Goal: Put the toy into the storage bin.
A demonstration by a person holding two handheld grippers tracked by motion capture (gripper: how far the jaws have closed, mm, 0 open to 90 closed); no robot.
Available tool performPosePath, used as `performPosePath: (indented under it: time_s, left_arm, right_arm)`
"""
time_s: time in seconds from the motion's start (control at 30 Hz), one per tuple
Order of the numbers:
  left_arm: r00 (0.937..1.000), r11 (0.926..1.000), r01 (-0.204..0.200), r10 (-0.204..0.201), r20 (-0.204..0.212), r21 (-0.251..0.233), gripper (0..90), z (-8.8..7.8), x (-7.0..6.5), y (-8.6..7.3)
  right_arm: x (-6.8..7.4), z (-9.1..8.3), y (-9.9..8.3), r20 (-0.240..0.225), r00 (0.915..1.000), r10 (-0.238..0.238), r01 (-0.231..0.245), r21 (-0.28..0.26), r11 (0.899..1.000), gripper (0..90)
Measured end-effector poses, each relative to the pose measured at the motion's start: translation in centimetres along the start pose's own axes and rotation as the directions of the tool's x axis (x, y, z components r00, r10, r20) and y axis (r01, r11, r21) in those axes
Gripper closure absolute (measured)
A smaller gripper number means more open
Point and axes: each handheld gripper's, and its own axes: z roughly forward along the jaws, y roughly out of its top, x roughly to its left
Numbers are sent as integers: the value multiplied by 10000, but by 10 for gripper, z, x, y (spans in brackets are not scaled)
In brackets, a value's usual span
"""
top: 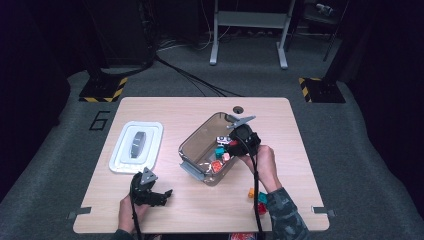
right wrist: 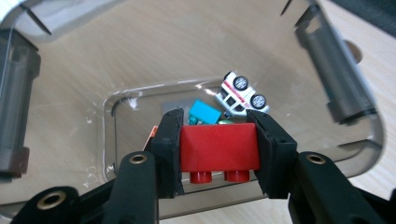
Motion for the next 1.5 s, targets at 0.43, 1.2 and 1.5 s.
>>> performPosePath:
  time_s: [0.43, 1.2, 1.5]
  left_arm:
    - [10000, 10000, -2, 2, -2, -3, 46, 0, 0, 0]
    - [10000, 10000, -8, 8, -7, -5, 46, 0, 0, 0]
    - [10000, 10000, -9, 9, -8, -5, 46, 0, 0, 0]
  right_arm:
    - [3, 11, -5, -274, 9996, -36, 55, 681, 9977, 565]
    - [-10, -31, -31, -643, 9964, 560, -618, -909, 9939, 152]
    - [-22, -39, -75, -454, 9910, 1260, -1290, -732, 9889, 127]
